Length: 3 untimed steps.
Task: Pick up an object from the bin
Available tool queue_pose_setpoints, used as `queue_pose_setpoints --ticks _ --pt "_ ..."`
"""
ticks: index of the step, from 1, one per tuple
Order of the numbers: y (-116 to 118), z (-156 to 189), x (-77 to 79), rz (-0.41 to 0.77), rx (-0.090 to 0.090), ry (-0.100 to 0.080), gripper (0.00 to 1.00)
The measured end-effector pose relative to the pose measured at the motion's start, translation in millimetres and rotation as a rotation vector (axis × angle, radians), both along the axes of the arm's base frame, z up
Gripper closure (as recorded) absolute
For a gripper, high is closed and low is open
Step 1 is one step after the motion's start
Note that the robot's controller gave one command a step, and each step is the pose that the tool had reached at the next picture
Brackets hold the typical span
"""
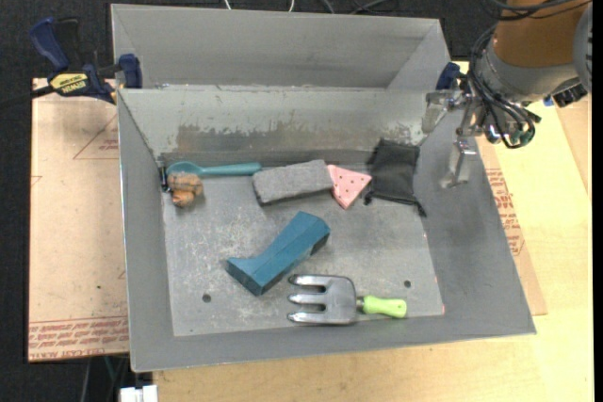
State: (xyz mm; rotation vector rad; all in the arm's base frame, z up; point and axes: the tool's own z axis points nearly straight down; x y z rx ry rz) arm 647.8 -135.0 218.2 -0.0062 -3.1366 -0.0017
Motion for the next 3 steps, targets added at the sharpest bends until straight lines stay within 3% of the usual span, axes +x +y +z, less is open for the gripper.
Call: queue_pose_setpoints --ticks 1,2,3 --pt "0.6 5.6 1.3 0.002 -0.001 -0.008 0.00" --pt "2.0 -50.9 -5.8 -0.040 -0.001 -0.013 0.00" --pt "38.7 -95.8 -25.6 -0.128 -0.002 -0.017 0.00"
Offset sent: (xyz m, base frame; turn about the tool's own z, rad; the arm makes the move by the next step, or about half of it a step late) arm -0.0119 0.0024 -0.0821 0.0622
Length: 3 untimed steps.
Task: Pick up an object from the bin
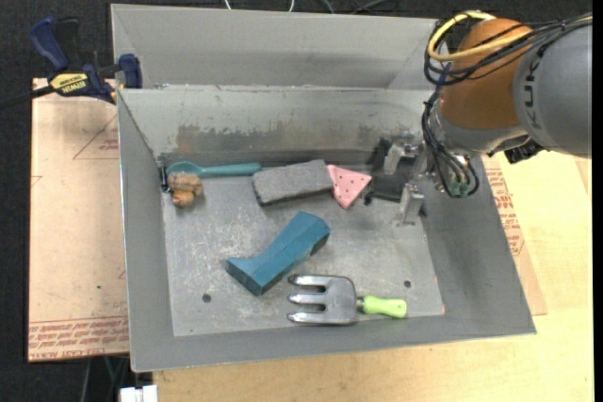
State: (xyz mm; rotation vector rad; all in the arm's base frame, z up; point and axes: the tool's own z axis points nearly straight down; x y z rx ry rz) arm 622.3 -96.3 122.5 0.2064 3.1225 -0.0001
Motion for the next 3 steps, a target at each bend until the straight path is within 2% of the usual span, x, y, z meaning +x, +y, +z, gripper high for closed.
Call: queue_pose_setpoints --ticks 1,2,3 --pt "-19.6 -48.9 14.6 -0.036 0.001 0.000 0.00" --pt "-7.8 -54.4 26.2 -0.038 0.001 -0.002 0.00" --pt "1.9 -52.8 11.4 -0.037 0.003 0.001 0.00"
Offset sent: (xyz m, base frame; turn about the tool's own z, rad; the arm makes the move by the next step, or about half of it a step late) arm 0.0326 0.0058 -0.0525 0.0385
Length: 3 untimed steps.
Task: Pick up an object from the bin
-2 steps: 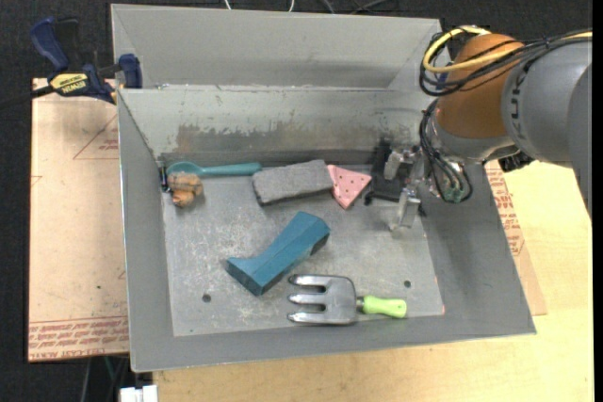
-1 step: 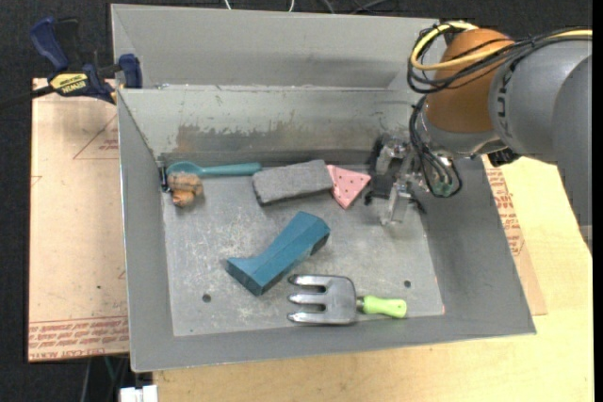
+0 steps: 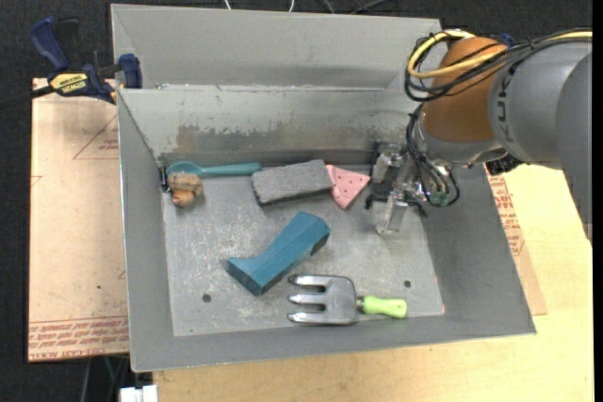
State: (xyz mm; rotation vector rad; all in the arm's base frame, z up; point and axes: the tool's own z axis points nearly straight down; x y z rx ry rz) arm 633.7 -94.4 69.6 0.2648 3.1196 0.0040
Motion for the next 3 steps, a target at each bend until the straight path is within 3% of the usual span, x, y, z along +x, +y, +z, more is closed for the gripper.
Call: queue_pose_setpoints --ticks 1,2,3 --pt "37.5 3.6 1.1 0.012 -0.001 -0.003 0.00" --pt "46.2 4.8 2.6 0.017 0.001 -0.005 0.00" --pt "75.0 33.6 -13.6 0.101 -0.002 0.004 0.00"
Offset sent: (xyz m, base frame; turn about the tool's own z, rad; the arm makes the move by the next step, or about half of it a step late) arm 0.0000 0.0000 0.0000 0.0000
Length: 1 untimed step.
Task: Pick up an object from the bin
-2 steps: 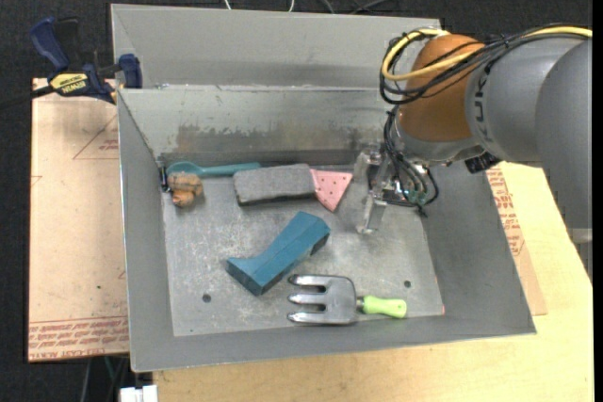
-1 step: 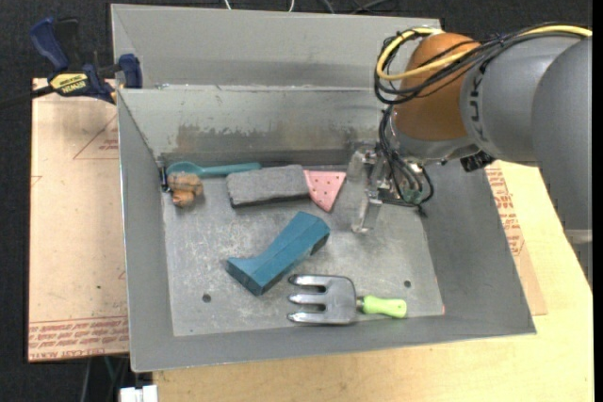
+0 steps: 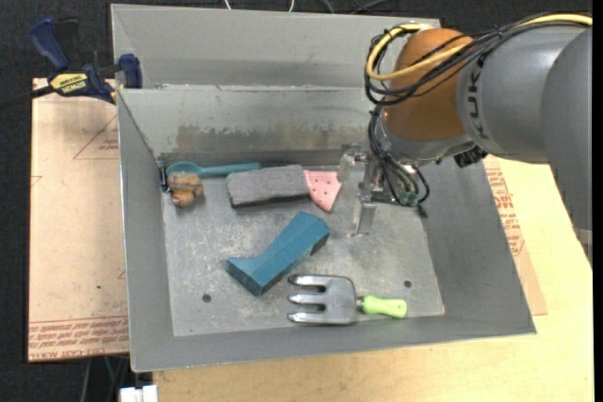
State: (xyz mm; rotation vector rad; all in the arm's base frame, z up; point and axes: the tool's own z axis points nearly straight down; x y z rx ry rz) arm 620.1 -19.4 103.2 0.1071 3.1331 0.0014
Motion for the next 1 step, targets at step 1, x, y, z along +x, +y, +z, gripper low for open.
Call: queue_pose_setpoints --ticks 1 --pt "21.2 50.6 -25.7 0.043 0.003 -0.007 0.00"
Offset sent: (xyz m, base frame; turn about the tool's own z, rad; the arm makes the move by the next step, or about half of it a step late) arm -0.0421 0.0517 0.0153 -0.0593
